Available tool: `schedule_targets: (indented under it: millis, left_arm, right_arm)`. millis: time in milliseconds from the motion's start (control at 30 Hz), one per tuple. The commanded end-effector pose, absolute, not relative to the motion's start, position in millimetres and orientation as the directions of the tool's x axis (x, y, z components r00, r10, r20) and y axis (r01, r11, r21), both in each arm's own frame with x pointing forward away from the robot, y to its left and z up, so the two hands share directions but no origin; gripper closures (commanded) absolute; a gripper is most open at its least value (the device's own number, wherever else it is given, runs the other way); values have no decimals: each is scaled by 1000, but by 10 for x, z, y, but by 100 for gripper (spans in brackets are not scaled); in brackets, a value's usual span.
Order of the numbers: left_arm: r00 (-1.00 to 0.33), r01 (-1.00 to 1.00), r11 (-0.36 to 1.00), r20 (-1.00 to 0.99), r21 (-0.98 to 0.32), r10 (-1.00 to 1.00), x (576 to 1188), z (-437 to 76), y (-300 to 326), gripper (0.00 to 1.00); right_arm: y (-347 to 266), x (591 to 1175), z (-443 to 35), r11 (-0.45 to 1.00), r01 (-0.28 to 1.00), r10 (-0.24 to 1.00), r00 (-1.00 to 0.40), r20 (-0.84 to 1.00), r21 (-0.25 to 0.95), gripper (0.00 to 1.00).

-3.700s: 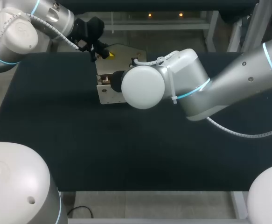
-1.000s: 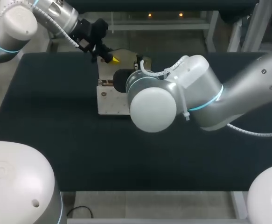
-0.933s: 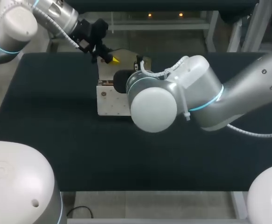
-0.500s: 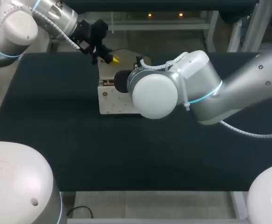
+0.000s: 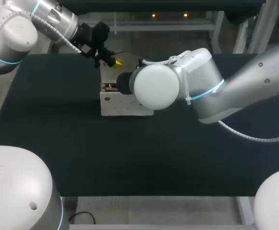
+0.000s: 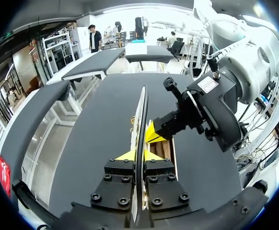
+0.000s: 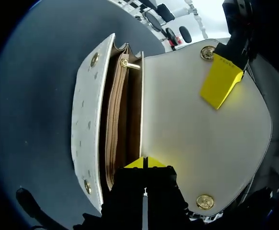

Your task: Pick up the bag, open it, inspect its contents, close it, and place it on the opposite side

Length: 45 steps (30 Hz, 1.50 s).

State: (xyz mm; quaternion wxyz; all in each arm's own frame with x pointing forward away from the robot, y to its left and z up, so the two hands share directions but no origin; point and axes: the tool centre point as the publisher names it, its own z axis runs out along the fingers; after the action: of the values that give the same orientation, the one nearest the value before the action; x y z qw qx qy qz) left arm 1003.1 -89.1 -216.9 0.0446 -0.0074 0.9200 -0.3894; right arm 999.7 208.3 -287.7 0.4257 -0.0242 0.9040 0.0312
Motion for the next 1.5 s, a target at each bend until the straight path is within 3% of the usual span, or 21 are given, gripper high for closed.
schedule_targets:
  millis: [33, 633, 1500]
  left_arm:
    - [-995, 14, 692, -79, -721, -62, 10030, -2148, -875, 100]
    - [-994, -19, 694, -62, -720, -91, 10083, -2203, -885, 100]
    - [-994, -31, 631, -40, -775, -97, 10049, -2213, -852, 100]
  right_arm:
    - [2076, 9980, -2921, 997, -73, -18, -640, -768, 37, 100]
    - [2122, 9889, -2777, 997, -65, -4, -595, -804, 43, 100]
    - [2176, 9899, -3049, 995, -91, -34, -677, -736, 37, 100]
